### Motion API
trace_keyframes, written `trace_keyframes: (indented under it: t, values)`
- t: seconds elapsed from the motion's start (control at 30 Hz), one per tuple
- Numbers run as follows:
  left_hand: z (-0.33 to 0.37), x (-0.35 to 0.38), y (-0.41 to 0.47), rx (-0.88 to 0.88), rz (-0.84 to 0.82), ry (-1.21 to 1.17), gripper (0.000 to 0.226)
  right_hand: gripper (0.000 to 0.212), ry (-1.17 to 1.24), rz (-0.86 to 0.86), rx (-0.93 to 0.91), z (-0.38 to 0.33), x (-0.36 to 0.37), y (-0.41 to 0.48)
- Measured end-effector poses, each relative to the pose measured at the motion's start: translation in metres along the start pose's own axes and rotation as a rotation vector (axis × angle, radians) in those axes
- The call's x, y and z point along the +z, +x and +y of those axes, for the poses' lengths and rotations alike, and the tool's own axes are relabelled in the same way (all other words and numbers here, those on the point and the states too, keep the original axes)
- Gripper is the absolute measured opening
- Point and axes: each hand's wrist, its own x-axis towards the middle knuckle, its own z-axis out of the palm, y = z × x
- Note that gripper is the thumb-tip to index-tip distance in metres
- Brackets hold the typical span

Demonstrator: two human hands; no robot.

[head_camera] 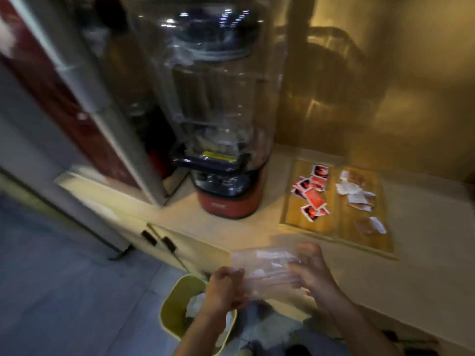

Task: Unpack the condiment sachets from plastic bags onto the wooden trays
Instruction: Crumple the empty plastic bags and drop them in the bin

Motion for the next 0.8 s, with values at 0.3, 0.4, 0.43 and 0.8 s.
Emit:
trace_keyframes:
  t: [0.3, 0.4, 0.43, 0.8]
  values:
    - [-0.041, -0.091, -0.008, 0.061, 0.403, -0.130, 0.025, 0.024, -0.299, -0.302, -0.024, 0.016, 0.109, 0.009]
    - [-0.052, -0.107, -0.001, 0.200, 0.567, -0.011, 0.016, 0.023, -0.369, -0.318, -0.149, 0.027, 0.137, 0.011]
    - [-0.054, -0.112, 0.002, 0.258, 0.606, 0.045, 0.016, 0.022, -0.372, -0.298, -0.214, 0.031, 0.146, 0.011]
    - [-0.133, -0.158, 0.114, 0.632, 0.633, 0.376, 0.023, 0.040, -0.423, -0.212, -0.640, 0.140, 0.214, 0.074]
